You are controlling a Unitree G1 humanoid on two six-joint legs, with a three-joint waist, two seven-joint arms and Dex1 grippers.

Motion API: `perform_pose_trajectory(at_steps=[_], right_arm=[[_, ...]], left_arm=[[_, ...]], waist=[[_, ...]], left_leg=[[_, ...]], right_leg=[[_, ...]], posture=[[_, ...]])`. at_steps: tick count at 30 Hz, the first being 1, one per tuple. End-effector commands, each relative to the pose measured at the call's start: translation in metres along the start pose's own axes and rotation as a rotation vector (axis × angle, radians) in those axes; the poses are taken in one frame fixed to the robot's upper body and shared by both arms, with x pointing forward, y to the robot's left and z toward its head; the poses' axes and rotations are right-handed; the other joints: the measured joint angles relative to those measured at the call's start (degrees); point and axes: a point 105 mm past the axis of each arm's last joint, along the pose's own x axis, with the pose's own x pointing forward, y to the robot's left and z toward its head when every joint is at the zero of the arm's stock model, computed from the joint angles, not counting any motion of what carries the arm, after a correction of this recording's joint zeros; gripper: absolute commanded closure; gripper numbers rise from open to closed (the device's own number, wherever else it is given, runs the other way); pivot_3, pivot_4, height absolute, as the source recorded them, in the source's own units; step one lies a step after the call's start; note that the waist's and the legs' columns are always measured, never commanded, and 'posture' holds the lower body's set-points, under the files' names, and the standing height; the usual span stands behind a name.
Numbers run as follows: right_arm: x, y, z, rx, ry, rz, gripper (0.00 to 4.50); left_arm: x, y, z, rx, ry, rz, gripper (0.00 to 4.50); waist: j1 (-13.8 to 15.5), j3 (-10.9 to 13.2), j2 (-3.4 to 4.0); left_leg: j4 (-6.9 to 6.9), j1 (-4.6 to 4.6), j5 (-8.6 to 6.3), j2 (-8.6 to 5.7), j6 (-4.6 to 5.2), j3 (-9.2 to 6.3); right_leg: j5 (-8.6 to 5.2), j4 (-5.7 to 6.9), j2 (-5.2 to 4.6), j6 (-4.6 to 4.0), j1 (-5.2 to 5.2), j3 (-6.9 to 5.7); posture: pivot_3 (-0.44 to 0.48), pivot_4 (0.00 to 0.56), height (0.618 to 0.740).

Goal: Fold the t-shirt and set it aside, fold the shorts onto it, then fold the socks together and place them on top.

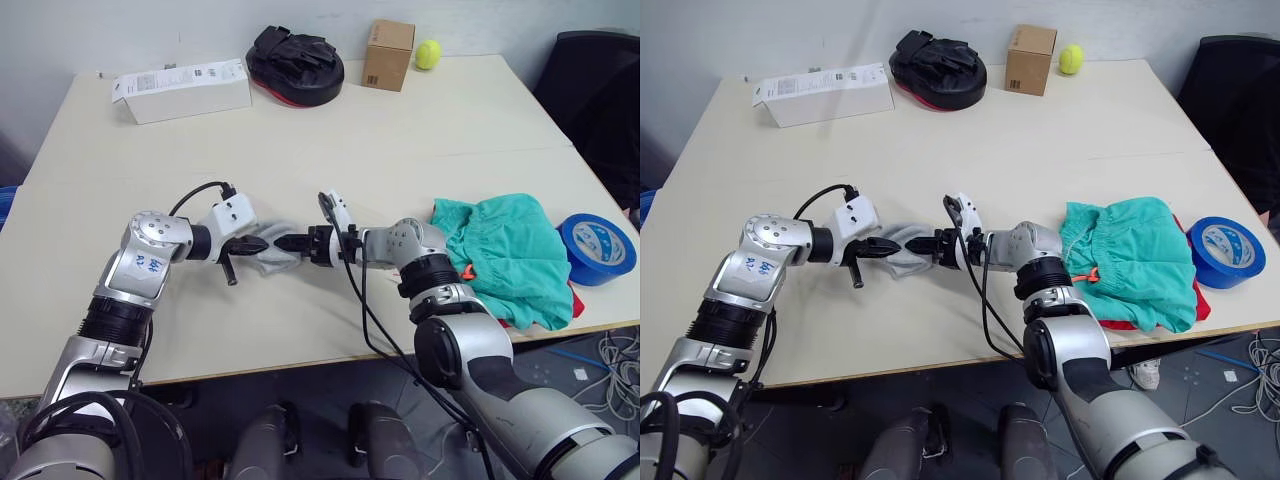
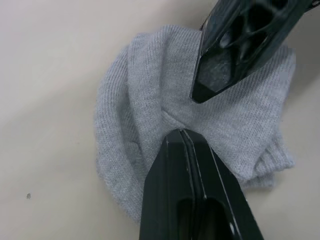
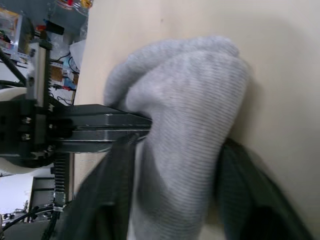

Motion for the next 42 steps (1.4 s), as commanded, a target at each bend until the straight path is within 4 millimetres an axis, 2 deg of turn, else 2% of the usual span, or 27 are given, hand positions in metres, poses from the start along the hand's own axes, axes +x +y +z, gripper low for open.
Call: perform_pose_trajectory(at_steps=[1,3,4,7,10,13,18,22,23,25,28,31,34,38,42], right_arm=[[0.003,0.000,-0.007,0.001,0.020,0.008,3.75],[0.001,0.001,-0.006,-0.004,0.016,0.014,4.36],[0.001,0.002,-0.006,-0.011,0.013,0.019,4.49],[-0.004,0.005,-0.004,-0.026,0.004,0.035,4.49],[-0.013,0.008,-0.001,-0.051,-0.008,0.048,4.50],[-0.028,0.014,0.004,-0.093,-0.027,0.064,4.50],[-0.088,0.032,0.014,-0.205,-0.081,0.081,4.50],[-0.166,0.049,0.017,-0.313,-0.127,0.080,4.50],[-0.184,0.050,0.016,-0.338,-0.135,0.061,4.50],[-0.221,0.046,0.018,-0.357,-0.168,-0.007,4.50],[-0.281,0.039,0.026,-0.323,-0.252,-0.130,4.50],[-0.319,0.032,0.029,-0.268,-0.306,-0.218,4.50],[-0.340,0.016,0.034,-0.200,-0.367,-0.286,4.50],[-0.342,-0.034,0.026,-0.151,-0.337,-0.471,4.50],[-0.348,-0.075,0.023,-0.141,-0.330,-0.659,4.50]], left_arm=[[-0.002,-0.002,-0.002,0.003,0.001,0.002,4.50],[-0.001,-0.002,-0.002,0.004,-0.001,0.000,4.50],[-0.001,-0.003,-0.001,0.003,-0.006,-0.002,4.50],[-0.001,-0.004,0.005,-0.025,-0.043,-0.007,4.50],[-0.008,-0.005,0.024,-0.107,-0.171,-0.034,3.96],[-0.021,-0.004,0.043,-0.155,-0.287,-0.053,3.04],[-0.056,-0.023,0.068,-0.169,-0.444,-0.182,1.42],[-0.069,-0.025,0.084,-0.106,-0.551,-0.141,0.21],[-0.070,-0.024,0.088,-0.113,-0.581,-0.128,0.05],[-0.070,-0.029,0.094,-0.121,-0.620,-0.150,0.05],[-0.064,-0.046,0.096,-0.081,-0.611,-0.214,0.05],[-0.059,-0.055,0.097,-0.066,-0.606,-0.231,0.05],[-0.055,-0.057,0.094,-0.073,-0.596,-0.227,0.05],[-0.049,-0.057,0.086,-0.068,-0.559,-0.211,0.05],[-0.049,-0.055,0.087,-0.056,-0.549,-0.198,0.05]], waist=[[0.0,0.0,-0.01],[0.0,0.0,-0.01],[0.0,0.0,-0.01],[0.0,0.0,-0.01],[0.2,0.0,-0.01],[0.4,0.0,0.00],[0.3,0.0,0.03],[0.8,0.1,0.16],[1.2,0.1,0.16],[1.9,0.1,0.17],[1.9,0.1,0.17],[1.9,0.1,0.18],[1.7,0.1,0.18],[1.9,0.1,0.18],[1.9,0.2,0.24]], left_leg=[[0.00,0.02,-0.01,0.00,-0.01,0.00],[0.01,0.09,-0.02,0.00,-0.03,0.00],[0.01,0.14,-0.02,0.00,-0.05,0.00],[0.00,0.19,-0.05,0.00,-0.09,0.00],[-0.07,0.16,-0.06,0.00,-0.12,0.00],[-0.10,-0.09,-0.07,-0.01,-0.09,-0.05],[0.00,-0.30,0.04,-0.07,0.30,-0.07],[-0.07,-0.26,0.04,-0.04,0.30,-0.07],[-0.07,-0.28,0.04,-0.04,0.31,-0.12],[-0.08,-0.22,0.01,-0.02,0.33,-0.11],[-0.06,-0.22,-0.15,-0.04,0.24,0.02],[-0.03,-0.21,-0.11,-0.12,0.40,0.21],[0.09,-0.18,-0.10,-0.03,0.43,0.26],[0.11,-0.15,-0.09,0.01,0.39,0.27],[0.11,-0.24,0.04,-0.02,0.62,0.32]], right_leg=[[0.00,-0.01,0.00,0.00,0.03,0.00],[0.00,-0.07,-0.02,0.00,0.08,0.02],[0.00,-0.11,-0.04,0.00,0.10,0.03],[0.00,-0.14,-0.07,0.00,0.09,0.08],[0.00,-0.09,-0.07,0.00,0.03,0.09],[0.00,-0.07,-0.08,0.00,-0.10,0.03],[0.01,-0.23,-0.09,0.01,-0.13,-0.01],[0.00,-0.47,-0.06,0.01,-0.05,-0.03],[0.00,-0.55,-0.07,0.01,-0.02,-0.07],[0.00,-1.02,-0.04,0.01,0.13,-0.10],[0.00,-1.29,-0.05,0.01,0.26,-0.09],[0.00,-1.43,-0.10,0.01,0.33,0.02],[0.01,-1.39,-0.05,0.01,0.34,0.07],[0.03,-1.39,-0.04,-0.03,0.35,0.06],[0.03,-1.37,-0.05,-0.03,0.27,0.07]], posture=[[0.000,0.150,0.740],[0.000,0.150,0.740],[0.000,0.150,0.740],[0.000,0.150,0.740],[0.000,0.150,0.740],[0.000,0.150,0.740],[0.000,0.150,0.740],[0.000,0.150,0.740],[0.000,0.150,0.740],[0.000,0.150,0.740],[0.000,0.150,0.740],[0.000,0.150,0.740],[0.000,0.150,0.740],[0.000,0.150,0.740],[0.000,0.150,0.740]])
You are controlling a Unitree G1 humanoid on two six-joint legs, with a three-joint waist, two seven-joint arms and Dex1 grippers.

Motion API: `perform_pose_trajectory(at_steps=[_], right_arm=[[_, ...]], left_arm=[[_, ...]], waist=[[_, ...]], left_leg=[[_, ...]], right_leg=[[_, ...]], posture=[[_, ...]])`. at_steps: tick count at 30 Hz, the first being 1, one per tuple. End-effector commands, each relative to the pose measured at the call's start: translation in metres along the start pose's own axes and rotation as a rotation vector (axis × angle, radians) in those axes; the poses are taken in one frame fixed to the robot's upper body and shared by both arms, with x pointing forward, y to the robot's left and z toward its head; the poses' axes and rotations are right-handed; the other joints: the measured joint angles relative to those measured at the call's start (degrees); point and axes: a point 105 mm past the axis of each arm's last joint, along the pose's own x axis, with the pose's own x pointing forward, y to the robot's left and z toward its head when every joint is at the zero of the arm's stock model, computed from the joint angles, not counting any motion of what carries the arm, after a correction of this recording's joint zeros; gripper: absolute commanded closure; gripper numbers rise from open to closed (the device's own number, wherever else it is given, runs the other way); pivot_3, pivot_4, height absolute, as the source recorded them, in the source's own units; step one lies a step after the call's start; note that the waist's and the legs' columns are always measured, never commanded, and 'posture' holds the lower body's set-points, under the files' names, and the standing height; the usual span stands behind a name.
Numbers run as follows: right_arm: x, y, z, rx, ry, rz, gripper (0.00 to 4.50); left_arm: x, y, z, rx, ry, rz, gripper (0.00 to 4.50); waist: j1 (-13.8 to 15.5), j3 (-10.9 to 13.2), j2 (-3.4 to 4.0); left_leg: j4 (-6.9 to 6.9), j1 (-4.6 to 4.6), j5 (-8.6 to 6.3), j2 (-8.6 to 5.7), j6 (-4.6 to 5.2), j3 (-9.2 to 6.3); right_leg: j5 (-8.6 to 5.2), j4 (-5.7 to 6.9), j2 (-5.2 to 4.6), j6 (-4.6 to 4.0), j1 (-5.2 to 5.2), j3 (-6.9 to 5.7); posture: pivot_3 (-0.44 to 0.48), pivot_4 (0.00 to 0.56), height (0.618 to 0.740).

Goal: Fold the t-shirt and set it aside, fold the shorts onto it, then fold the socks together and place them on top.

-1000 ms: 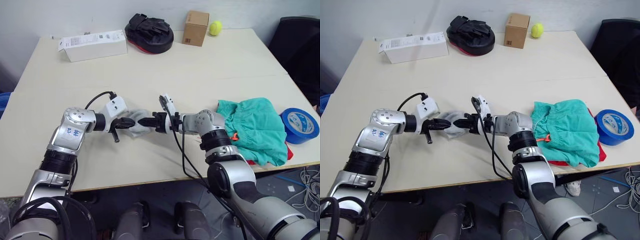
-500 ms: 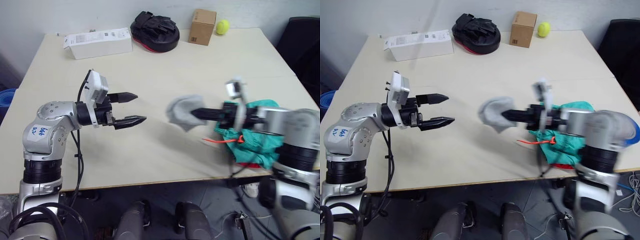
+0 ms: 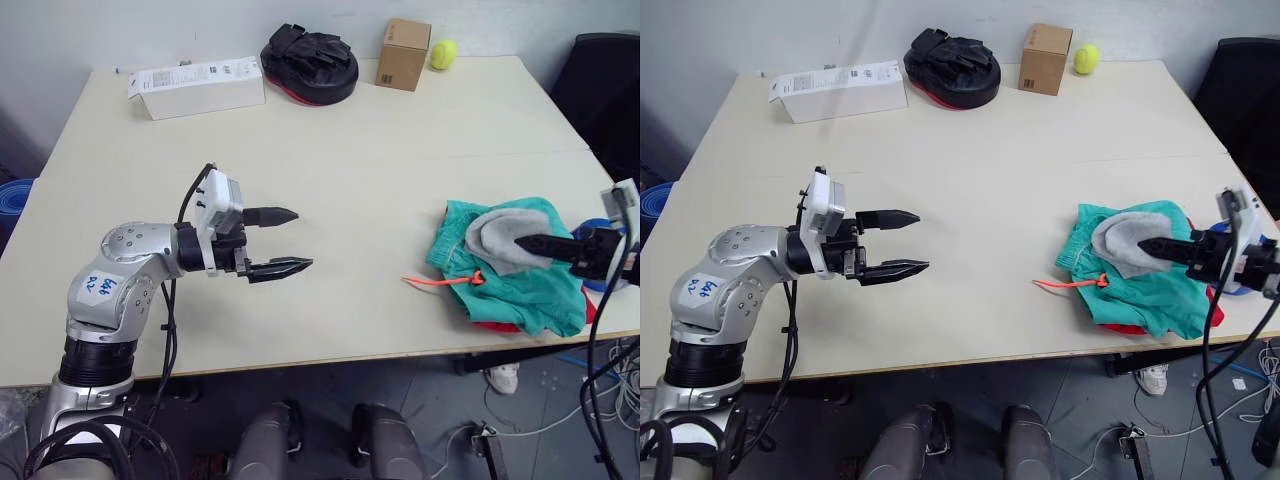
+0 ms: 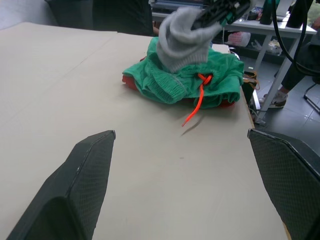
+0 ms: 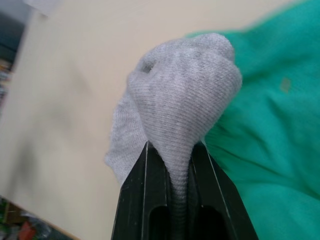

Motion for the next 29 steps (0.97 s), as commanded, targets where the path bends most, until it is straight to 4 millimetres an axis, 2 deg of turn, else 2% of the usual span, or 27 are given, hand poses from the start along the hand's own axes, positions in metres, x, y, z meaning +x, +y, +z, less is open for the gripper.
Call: perform_pose_trajectory(at_steps=[1,2,5,8,12,15,17,20,23,26,29], right_arm=[[0.002,-0.030,0.012,-0.066,-0.073,-0.178,4.50],[0.001,-0.037,0.015,-0.062,-0.095,-0.214,4.50],[-0.005,-0.039,0.016,-0.047,-0.110,-0.186,3.53],[-0.017,-0.044,0.009,-0.147,-0.072,-0.209,2.47],[-0.045,-0.040,0.020,-0.396,-0.100,-0.190,1.17],[-0.079,-0.033,0.031,-0.626,-0.117,-0.178,0.13],[-0.095,-0.027,0.032,-0.726,-0.099,-0.136,0.02],[-0.129,-0.008,0.039,-0.770,-0.071,-0.054,0.02],[-0.147,-0.001,0.047,-0.816,-0.063,-0.041,0.02],[-0.153,0.001,0.048,-0.813,-0.065,-0.027,0.02],[-0.145,0.000,0.042,-0.813,-0.054,0.013,0.02]], left_arm=[[-0.001,0.001,0.010,0.064,0.000,0.010,0.05],[-0.002,0.001,0.010,0.067,0.001,0.014,0.05],[-0.005,0.004,0.011,0.069,0.007,0.023,0.00],[-0.008,0.006,0.010,0.066,0.016,0.028,0.00],[-0.008,0.005,0.006,0.060,0.041,-0.001,0.00],[-0.010,0.005,0.008,0.031,0.028,-0.021,0.00],[-0.013,0.005,0.011,0.019,0.017,-0.029,0.00],[-0.023,0.005,0.015,-0.004,0.020,-0.031,0.00],[-0.034,0.004,0.020,-0.022,0.020,-0.021,0.00],[-0.042,0.004,0.027,-0.059,-0.005,-0.006,0.00],[-0.048,0.008,0.035,-0.069,-0.041,0.038,0.00]], waist=[[0.0,0.0,0.01],[0.0,0.0,0.01],[0.3,0.0,0.03],[0.7,0.0,0.04],[1.4,0.0,0.06],[1.6,0.1,0.11],[1.6,0.1,0.14],[1.4,0.1,0.16],[0.9,0.1,0.17],[0.7,0.1,0.17],[0.7,0.1,0.17]], left_leg=[[0.00,0.00,0.02,0.00,0.04,0.00],[0.00,0.01,0.03,0.01,0.04,0.00],[0.02,0.01,0.04,-0.01,0.05,0.00],[0.01,0.01,0.04,0.00,0.04,-0.01],[0.02,0.02,0.04,-0.01,0.05,0.00],[0.04,0.03,-0.12,-0.03,-0.22,0.01],[0.03,0.03,-0.12,-0.03,-0.22,0.05],[0.03,0.10,-0.12,0.01,-0.22,0.05],[0.04,0.15,-0.12,0.08,-0.22,0.06],[0.04,0.17,-0.14,0.12,-0.27,0.04],[0.04,0.15,-0.16,0.10,-0.28,0.02]], right_leg=[[0.00,0.00,0.00,0.00,0.01,-0.01],[0.00,0.00,0.01,0.00,0.02,-0.01],[0.00,0.00,0.00,0.00,0.03,-0.02],[0.00,-0.01,0.00,0.00,0.03,-0.02],[0.00,-0.01,0.01,0.00,0.04,-0.01],[0.01,-0.01,0.01,0.02,0.05,-0.03],[0.02,-0.02,0.03,0.05,0.05,-0.04],[0.02,-0.02,0.05,0.05,0.10,-0.02],[0.02,0.00,0.07,0.04,0.09,0.07],[0.01,-0.01,0.04,0.01,0.10,0.05],[0.00,-0.03,-0.02,0.01,0.08,0.08]], posture=[[0.000,0.150,0.740],[0.000,0.150,0.740],[0.000,0.150,0.740],[0.000,0.150,0.740],[0.000,0.150,0.740],[0.000,0.150,0.740],[0.000,0.150,0.740],[0.000,0.150,0.740],[0.000,0.150,0.740],[0.000,0.150,0.740],[0.000,0.150,0.740]])
